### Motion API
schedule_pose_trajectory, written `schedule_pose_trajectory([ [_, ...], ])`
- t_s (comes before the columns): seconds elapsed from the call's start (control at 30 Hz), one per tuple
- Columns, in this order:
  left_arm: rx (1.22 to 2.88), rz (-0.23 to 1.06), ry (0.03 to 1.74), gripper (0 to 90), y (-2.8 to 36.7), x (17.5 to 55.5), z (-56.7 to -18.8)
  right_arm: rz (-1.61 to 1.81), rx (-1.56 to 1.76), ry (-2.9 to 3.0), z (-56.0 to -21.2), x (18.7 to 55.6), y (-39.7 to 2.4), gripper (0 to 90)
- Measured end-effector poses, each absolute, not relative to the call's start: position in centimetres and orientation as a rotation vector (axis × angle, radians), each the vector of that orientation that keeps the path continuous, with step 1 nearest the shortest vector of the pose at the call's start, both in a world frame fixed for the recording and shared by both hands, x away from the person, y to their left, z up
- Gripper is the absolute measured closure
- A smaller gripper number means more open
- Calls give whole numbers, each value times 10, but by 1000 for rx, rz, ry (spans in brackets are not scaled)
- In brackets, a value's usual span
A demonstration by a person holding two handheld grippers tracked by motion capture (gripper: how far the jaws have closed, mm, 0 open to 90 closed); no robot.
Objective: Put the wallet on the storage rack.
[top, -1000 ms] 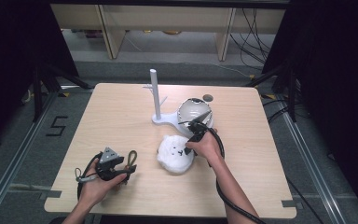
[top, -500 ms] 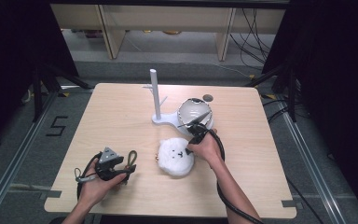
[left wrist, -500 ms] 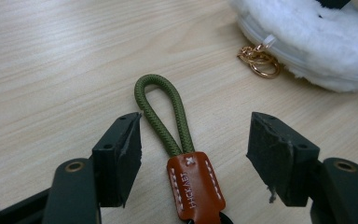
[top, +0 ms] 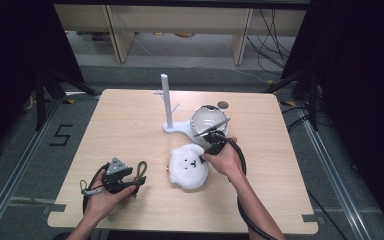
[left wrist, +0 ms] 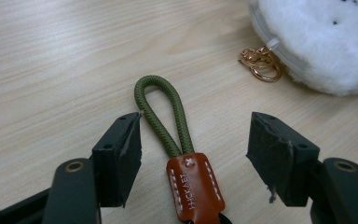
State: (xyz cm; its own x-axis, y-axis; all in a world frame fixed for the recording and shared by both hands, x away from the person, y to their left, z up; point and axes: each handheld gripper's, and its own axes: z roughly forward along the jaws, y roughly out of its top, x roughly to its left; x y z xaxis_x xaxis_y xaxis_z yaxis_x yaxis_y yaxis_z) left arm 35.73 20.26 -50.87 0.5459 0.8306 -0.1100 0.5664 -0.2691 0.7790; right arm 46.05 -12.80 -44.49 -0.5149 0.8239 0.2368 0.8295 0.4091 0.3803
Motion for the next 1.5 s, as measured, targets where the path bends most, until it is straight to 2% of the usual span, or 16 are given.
schedule_pose_trajectory([
  [0.47, 1953, 415, 1131, 340, 202, 357, -509, -886, -1645, -2584, -419, 441, -140, 850],
  [1.5, 1954, 415, 1135, 340, 203, 357, -510, -1304, -1567, -2656, -390, 425, -163, 853],
])
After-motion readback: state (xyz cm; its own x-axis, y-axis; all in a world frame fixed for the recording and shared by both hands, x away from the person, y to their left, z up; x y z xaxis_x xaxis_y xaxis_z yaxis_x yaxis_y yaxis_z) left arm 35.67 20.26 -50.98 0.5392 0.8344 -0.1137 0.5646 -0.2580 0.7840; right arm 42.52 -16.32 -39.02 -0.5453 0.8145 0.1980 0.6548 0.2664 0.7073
